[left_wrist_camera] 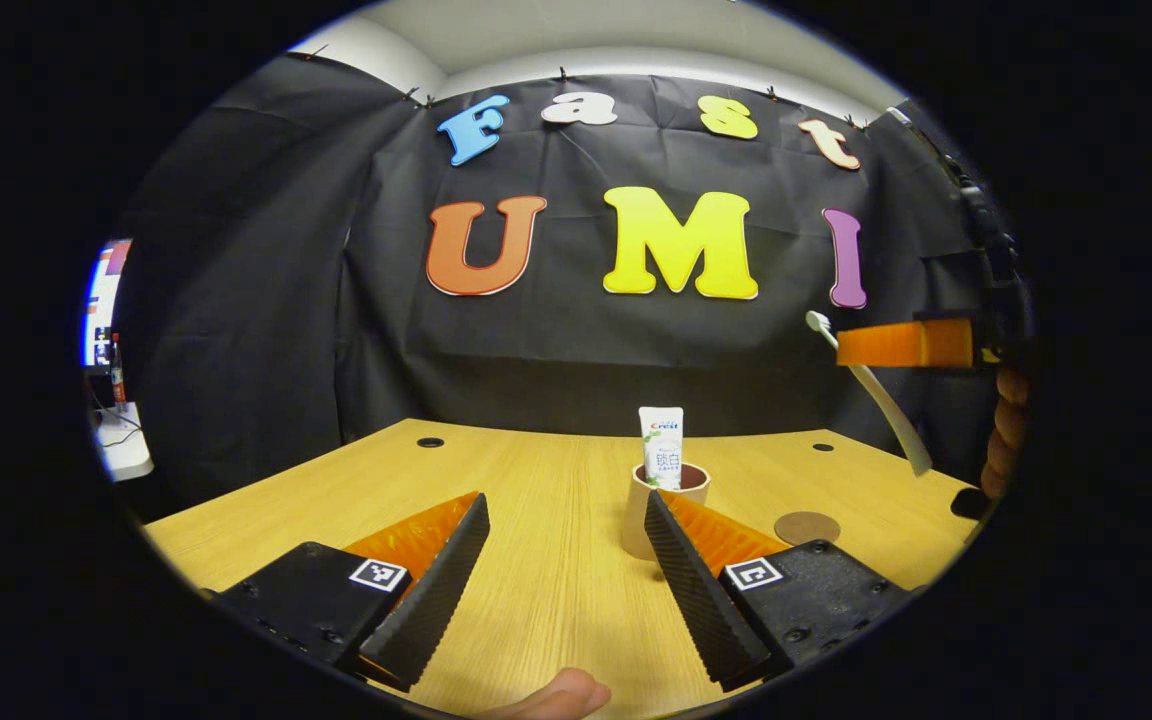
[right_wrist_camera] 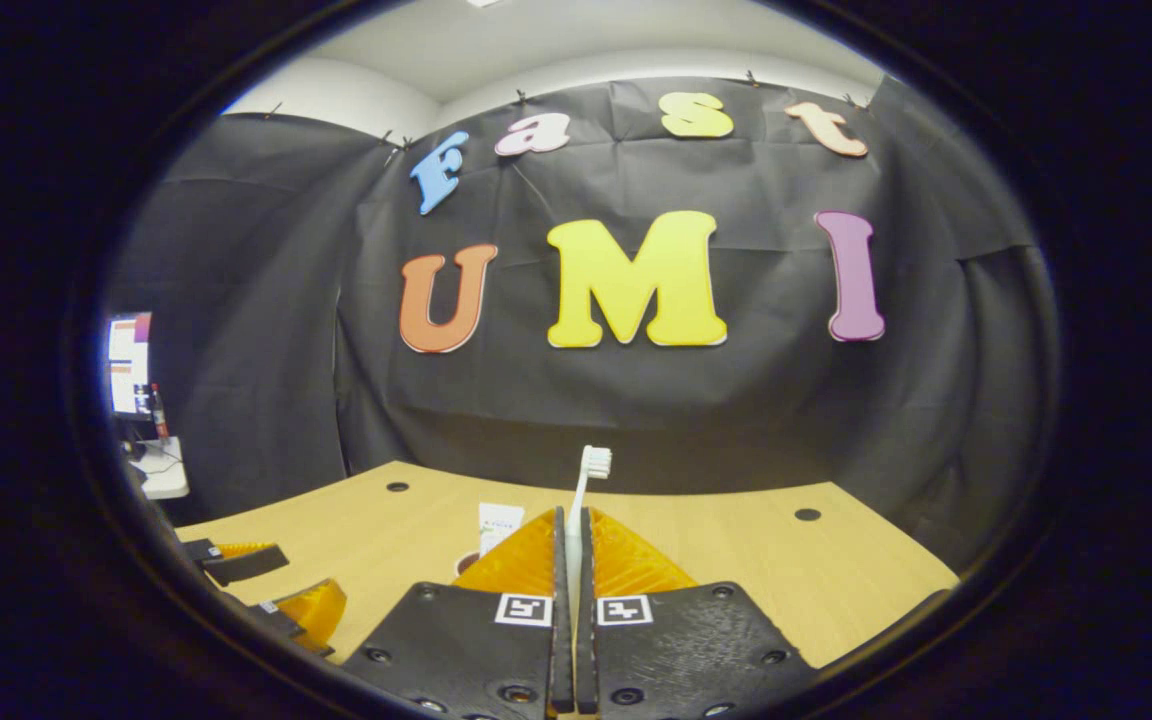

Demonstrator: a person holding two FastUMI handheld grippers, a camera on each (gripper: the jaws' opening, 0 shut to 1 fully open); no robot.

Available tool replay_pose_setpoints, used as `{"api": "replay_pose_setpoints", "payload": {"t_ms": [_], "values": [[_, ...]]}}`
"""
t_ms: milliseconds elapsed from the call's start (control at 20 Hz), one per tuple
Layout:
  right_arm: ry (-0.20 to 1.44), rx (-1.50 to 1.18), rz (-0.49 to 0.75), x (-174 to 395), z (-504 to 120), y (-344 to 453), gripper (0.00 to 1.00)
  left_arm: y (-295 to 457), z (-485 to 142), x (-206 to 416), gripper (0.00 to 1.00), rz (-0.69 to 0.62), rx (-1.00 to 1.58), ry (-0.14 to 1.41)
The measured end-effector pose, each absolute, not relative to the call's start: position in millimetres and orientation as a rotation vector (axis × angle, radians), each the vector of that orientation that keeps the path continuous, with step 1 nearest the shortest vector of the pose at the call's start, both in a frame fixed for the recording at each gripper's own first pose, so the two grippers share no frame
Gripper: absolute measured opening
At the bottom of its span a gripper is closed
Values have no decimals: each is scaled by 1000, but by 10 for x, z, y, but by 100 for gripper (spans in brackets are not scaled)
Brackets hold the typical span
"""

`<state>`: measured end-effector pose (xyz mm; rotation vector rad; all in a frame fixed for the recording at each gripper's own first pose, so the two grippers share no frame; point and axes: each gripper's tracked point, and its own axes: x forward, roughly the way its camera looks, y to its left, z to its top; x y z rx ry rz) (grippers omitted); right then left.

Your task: Put the toothbrush and toothpaste on the desktop into the cup, then pick up the cup and place it on the coaster on the desktop.

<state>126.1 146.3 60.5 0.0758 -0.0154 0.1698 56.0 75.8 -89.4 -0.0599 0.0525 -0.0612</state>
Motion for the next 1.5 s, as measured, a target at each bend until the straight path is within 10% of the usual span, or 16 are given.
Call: {"api": "replay_pose_setpoints", "payload": {"t_ms": [1500], "values": [[-38, -103, 114, 2596, 403, 2536, 4, 727, -1380, 197, 98, -183, -180, 162]]}}
